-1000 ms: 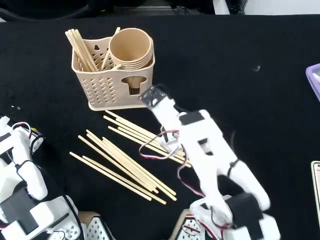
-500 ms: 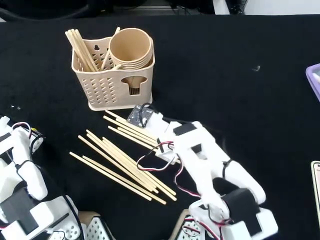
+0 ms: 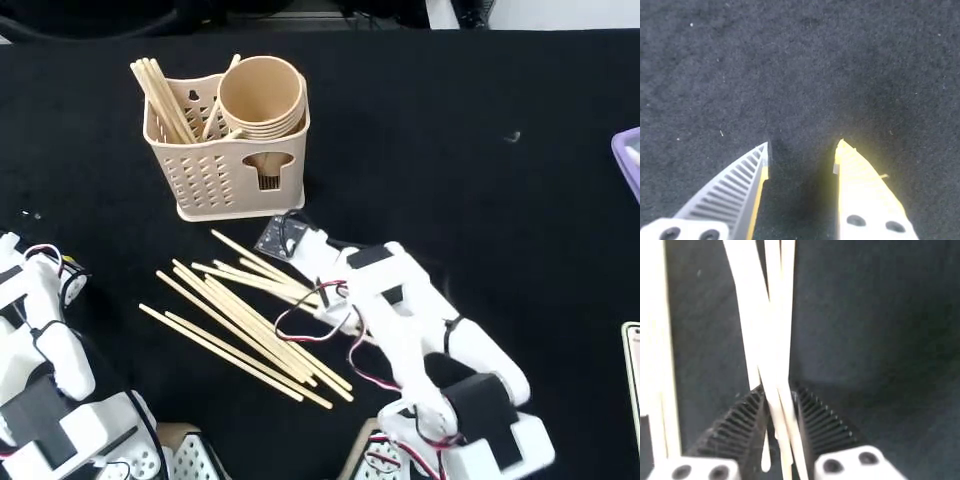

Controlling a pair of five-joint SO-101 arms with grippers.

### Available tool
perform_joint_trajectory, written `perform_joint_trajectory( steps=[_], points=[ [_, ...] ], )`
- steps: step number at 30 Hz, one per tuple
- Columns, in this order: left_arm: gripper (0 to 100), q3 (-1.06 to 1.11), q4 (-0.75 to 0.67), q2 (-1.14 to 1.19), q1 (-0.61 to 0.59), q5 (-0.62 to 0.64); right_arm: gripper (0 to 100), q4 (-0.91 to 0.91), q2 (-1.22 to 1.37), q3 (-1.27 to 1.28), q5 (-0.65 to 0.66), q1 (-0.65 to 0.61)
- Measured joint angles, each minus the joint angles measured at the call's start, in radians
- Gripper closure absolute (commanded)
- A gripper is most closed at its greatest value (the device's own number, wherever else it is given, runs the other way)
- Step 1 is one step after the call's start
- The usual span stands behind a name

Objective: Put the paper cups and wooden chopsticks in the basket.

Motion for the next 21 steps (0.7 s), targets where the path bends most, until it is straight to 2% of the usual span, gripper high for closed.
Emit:
perform_joint_trajectory(
  steps=[7, 11, 14, 17, 21],
  points=[
    [78, 0.0, 0.0, 0.0, 0.0, 0.0, 98.7, 0.069, -0.181, 0.106, 0.005, 0.0],
    [78, 0.0, 0.0, 0.0, 0.0, 0.0, 98.5, 0.069, -0.244, 0.109, 0.094, 0.118],
    [78, 0.0, 0.0, 0.0, 0.0, 0.0, 92.3, 0.069, -0.245, 0.109, 0.132, 0.193],
    [78, 0.0, 0.0, 0.0, 0.0, 0.0, 83.9, 0.069, -0.218, 0.126, 0.141, 0.201],
    [78, 0.0, 0.0, 0.0, 0.0, 0.0, 84.6, 0.069, -0.178, 0.127, 0.146, 0.201]
  ],
)
